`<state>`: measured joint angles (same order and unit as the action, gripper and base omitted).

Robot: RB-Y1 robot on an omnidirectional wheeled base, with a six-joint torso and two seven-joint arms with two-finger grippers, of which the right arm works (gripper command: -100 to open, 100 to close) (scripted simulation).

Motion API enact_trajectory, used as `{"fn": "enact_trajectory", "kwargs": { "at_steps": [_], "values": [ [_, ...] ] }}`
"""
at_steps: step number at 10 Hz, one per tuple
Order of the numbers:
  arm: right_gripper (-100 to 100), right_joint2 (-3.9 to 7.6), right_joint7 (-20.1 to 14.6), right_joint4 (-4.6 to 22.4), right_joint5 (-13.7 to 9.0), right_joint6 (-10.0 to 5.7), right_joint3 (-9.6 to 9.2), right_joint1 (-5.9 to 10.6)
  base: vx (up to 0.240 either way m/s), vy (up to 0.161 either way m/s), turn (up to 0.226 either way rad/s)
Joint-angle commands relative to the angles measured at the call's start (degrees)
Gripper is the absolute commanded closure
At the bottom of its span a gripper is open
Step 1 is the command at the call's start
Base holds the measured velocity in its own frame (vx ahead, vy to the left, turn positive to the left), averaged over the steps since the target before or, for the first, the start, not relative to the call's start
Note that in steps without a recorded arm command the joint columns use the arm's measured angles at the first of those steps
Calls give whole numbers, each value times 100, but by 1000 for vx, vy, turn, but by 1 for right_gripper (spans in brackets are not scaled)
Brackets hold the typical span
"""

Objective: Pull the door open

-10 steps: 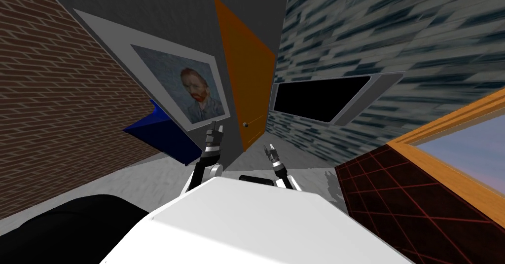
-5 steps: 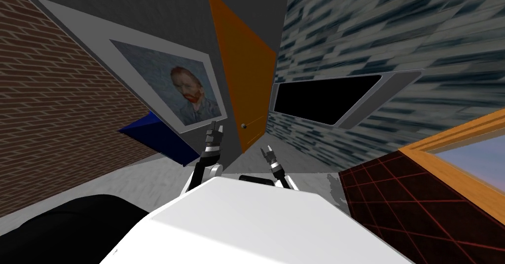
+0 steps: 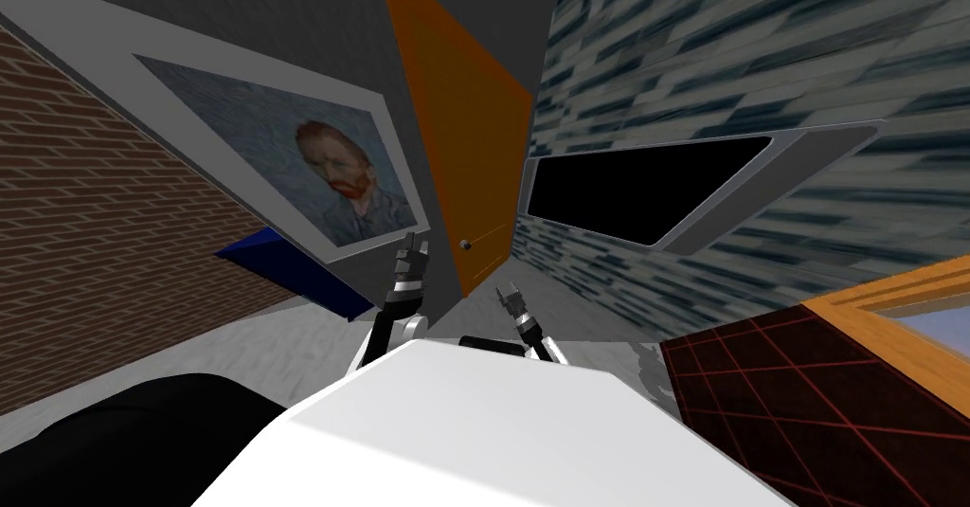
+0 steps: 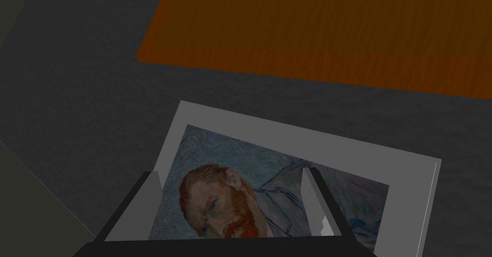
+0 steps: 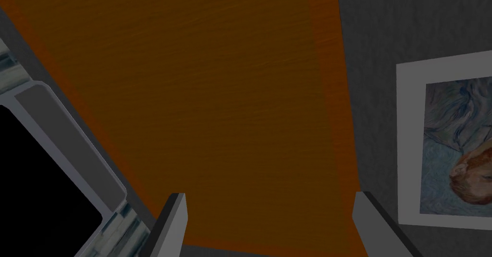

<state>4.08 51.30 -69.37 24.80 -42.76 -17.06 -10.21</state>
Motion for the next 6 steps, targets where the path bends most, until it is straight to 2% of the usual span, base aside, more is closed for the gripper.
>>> {"fn": "enact_trajectory", "kwargs": {
  "at_steps": [1, 6],
  "values": [
    [-100, -27, 142, 162, 67, -65, -26, 35, 88, -39, 35],
    [-100, -171, 691, 773, 384, -168, -166, 240, 125, -40, 53]
  ]
}}
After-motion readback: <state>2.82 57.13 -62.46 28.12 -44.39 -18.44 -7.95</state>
